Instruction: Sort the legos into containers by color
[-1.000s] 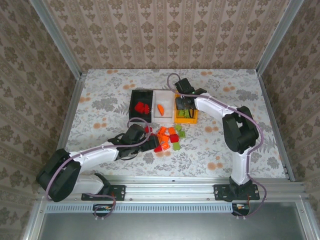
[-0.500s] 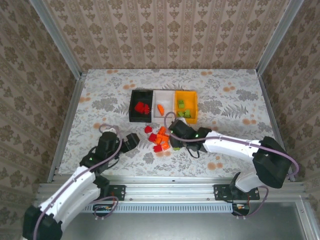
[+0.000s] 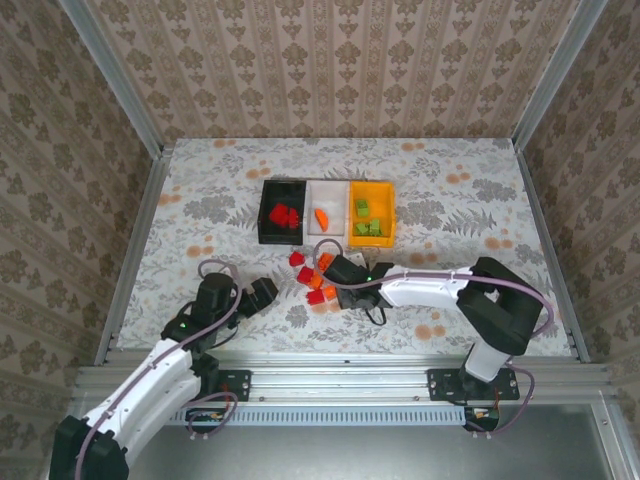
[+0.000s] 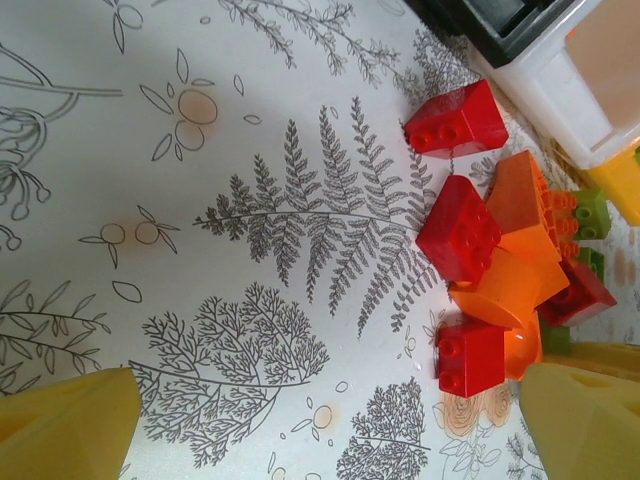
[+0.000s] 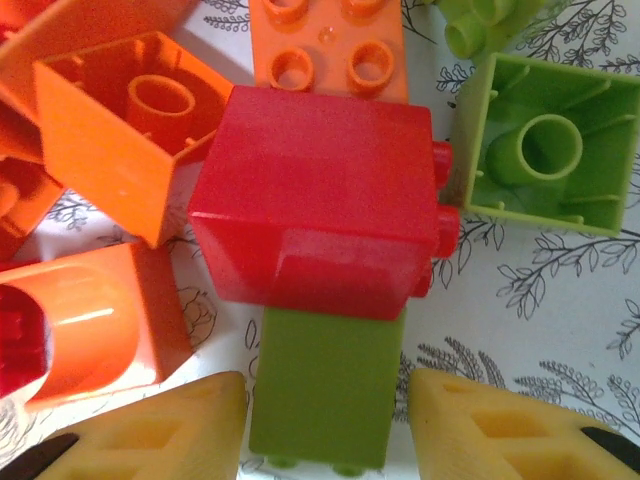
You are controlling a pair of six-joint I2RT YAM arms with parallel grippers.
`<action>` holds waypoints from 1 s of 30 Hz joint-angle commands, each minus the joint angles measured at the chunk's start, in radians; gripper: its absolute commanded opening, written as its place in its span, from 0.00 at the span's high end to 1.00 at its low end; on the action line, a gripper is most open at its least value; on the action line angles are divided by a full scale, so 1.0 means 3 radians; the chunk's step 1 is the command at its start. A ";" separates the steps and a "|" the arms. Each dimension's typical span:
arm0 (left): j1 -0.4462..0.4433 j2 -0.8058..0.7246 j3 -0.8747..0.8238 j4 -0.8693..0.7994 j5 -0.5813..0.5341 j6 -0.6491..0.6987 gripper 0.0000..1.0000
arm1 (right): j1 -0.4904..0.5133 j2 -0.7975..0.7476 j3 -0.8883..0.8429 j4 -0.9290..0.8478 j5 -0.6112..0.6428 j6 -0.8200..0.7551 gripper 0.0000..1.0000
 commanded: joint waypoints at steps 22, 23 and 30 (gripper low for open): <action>-0.0460 0.1316 0.0269 0.1089 -0.0011 0.0004 0.00 | -0.0520 -0.1346 -0.0390 -0.0373 0.0525 -0.0429 0.69; -0.0529 0.1484 0.0369 0.1112 -0.0003 0.0014 0.00 | -0.0671 -0.1286 -0.0302 -0.0280 0.0470 -0.0534 0.69; -0.0862 0.2119 0.0767 0.1252 -0.0019 0.0029 0.03 | -0.1361 -0.0094 0.0869 -0.0149 -0.0007 -0.1057 0.69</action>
